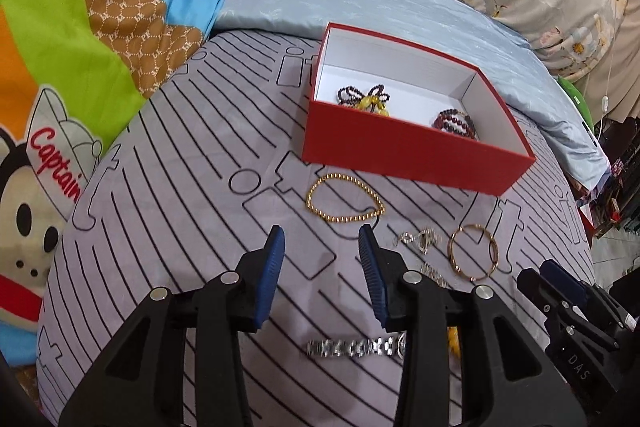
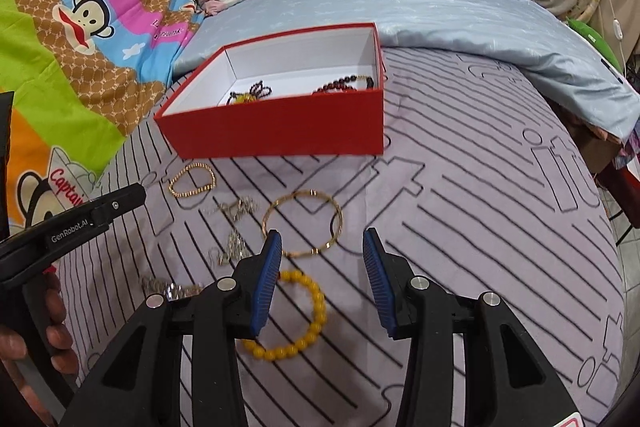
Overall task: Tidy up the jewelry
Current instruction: 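Move both tools back toward the remaining jewelry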
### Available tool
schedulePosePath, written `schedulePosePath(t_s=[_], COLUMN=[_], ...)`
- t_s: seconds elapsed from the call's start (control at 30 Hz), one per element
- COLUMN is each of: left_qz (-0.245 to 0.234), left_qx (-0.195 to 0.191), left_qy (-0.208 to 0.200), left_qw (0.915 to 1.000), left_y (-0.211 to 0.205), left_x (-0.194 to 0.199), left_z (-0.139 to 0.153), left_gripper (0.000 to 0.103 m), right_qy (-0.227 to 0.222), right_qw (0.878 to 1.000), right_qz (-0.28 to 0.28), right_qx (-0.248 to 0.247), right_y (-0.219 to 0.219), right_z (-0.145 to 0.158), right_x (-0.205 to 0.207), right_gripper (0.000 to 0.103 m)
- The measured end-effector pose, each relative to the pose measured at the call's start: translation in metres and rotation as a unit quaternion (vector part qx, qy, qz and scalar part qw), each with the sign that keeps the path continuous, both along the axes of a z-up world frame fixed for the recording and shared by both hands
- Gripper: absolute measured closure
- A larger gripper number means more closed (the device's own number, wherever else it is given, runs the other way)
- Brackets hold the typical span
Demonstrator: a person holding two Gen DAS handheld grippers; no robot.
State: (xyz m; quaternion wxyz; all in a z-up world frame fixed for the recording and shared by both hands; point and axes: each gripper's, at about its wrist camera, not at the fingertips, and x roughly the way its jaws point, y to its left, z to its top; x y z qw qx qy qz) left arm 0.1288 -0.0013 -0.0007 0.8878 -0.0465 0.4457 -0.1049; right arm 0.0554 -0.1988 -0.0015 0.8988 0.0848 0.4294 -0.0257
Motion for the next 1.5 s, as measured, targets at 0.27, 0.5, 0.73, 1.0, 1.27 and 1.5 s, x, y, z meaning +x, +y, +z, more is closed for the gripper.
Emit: schedulePosePath(t_s=[0.27, 0.5, 0.73, 1.0, 1.27, 1.5], left_qz=[-0.002, 0.000, 0.008, 0.018, 0.020, 0.025], left_qx=[0.004, 0.003, 0.003, 0.004, 0.003, -0.003], left_qy=[0.015, 0.026, 0.033, 0.040, 0.036, 0.027], left_qw=[0.9999, 0.9997, 0.9994, 0.9991, 0.9991, 0.9993], left_y=[0.004, 0.008, 0.016, 0.022, 0.020, 0.011], left_x=[-0.023, -0.034, -0.037, -0.033, -0.020, 0.012], left_z=[-0.012, -0.021, -0.027, -0.032, -0.030, -0.024], left_gripper=[0.061, 0.058, 0.058, 0.058, 0.058, 0.058], right_qy=[0.022, 0.027, 0.034, 0.032, 0.033, 0.035], right_qw=[1.000, 1.000, 0.999, 0.999, 0.999, 0.999], right_qz=[0.002, 0.005, 0.011, 0.012, 0.008, 0.004], right_qx=[0.003, 0.008, 0.003, -0.021, -0.028, -0.023], right_y=[0.005, 0.008, 0.015, 0.020, 0.015, 0.013], right_z=[-0.017, -0.023, -0.032, -0.035, -0.035, -0.036], right_x=[-0.022, -0.028, -0.023, -0.015, -0.016, -0.016], right_gripper=[0.061, 0.065, 0.070, 0.090, 0.096, 0.096])
